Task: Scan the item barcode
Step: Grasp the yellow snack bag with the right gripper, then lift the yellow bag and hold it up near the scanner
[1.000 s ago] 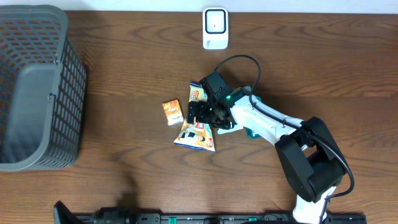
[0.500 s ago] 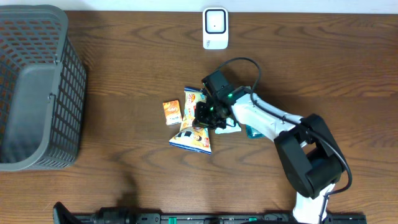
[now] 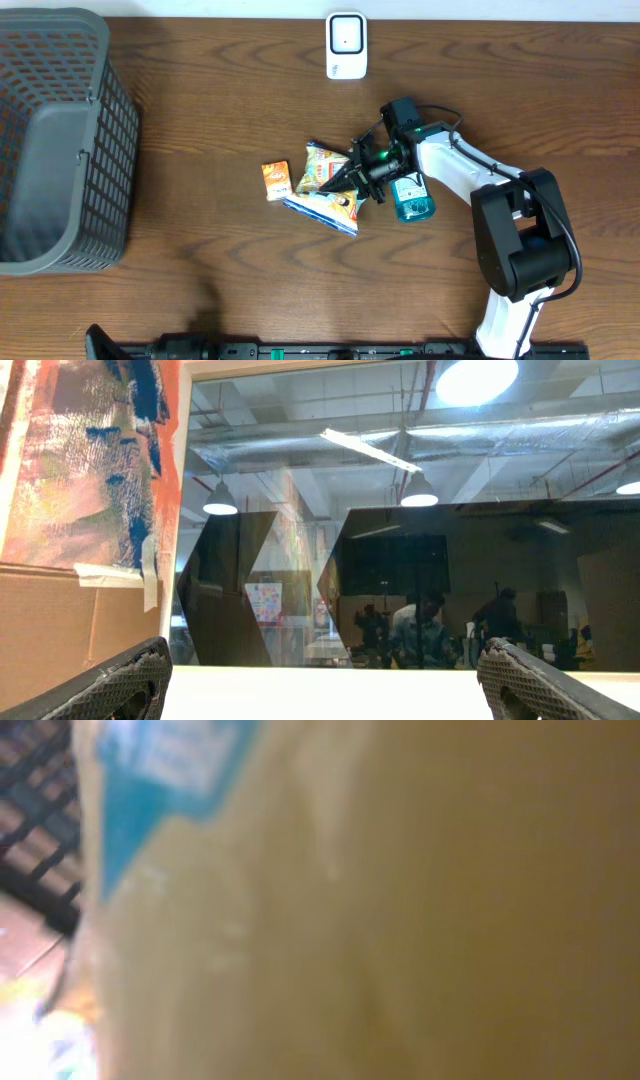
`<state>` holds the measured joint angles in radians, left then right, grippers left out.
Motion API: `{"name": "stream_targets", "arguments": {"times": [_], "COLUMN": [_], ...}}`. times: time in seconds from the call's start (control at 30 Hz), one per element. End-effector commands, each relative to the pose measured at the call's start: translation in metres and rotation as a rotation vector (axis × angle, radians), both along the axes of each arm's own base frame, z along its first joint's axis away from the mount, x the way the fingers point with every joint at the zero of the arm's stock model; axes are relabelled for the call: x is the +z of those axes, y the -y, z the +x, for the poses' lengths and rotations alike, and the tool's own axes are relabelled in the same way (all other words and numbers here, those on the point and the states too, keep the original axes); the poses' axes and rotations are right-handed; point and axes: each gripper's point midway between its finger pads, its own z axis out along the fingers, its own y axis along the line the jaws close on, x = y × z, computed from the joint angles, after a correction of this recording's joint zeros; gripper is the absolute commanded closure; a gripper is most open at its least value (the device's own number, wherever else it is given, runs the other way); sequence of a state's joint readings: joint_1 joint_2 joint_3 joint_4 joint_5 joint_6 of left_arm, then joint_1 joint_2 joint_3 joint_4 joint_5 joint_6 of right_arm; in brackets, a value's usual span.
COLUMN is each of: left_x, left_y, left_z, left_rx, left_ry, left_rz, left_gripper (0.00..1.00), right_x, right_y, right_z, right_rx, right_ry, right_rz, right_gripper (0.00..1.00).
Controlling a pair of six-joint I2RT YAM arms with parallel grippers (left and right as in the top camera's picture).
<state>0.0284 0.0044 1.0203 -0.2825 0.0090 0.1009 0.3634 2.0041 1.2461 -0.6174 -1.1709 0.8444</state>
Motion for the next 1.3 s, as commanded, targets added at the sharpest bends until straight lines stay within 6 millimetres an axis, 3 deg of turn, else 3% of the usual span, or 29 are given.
{"name": "stream_targets", "arguments": {"times": [0.0,0.13,0.3,0.43,0.5,0.77,1.1,1.27], "left_x": [0.0,-0.005,-0.038,-0.066,-0.082,-0.146,-0.174,-0.189], "left_y": [-0.001,0.001,0.001,0.0,-0.001,-0.003,-0.003,-0.003], "left_z": [0.0,0.003,0.031,0.061,0.075,0.123,0.138,0.145], "left_rx": [0.003,-0.01,-0.009,-0.01,-0.009,-0.008,-0.038,-0.043], "left_ry": [0.003,-0.02,-0.165,-0.255,-0.3,-0.472,-0.535,-0.572], "left_rz": [-0.011,-0.003,-0.009,-0.012,-0.014,-0.02,-0.094,-0.115], "left_gripper": [0.02,0.02,0.02,0.02,0.02,0.02,0.02,0.02], "right_x": [0.034,0.051,0.058,0.057,0.057,0.057,0.058,0.058], "right_y": [-0.011,-0.023,-0.037,-0.043,-0.044,-0.044,-0.044,-0.041], "right_z": [-0.018,-0.033,-0.053,-0.076,-0.081,-0.081,-0.081,-0.075], "right_rx": [0.063,0.122,0.181,0.17,0.171,0.147,0.076,0.06], "right_ry": [-0.1,-0.142,-0.187,-0.441,-0.486,-0.583,-0.858,-0.859], "right_rz": [0.224,0.313,0.339,0.225,0.203,0.157,0.025,0.032], "right_gripper": [0.99,0.99,0.99,0.99,0.99,0.99,0.99,0.98]}}
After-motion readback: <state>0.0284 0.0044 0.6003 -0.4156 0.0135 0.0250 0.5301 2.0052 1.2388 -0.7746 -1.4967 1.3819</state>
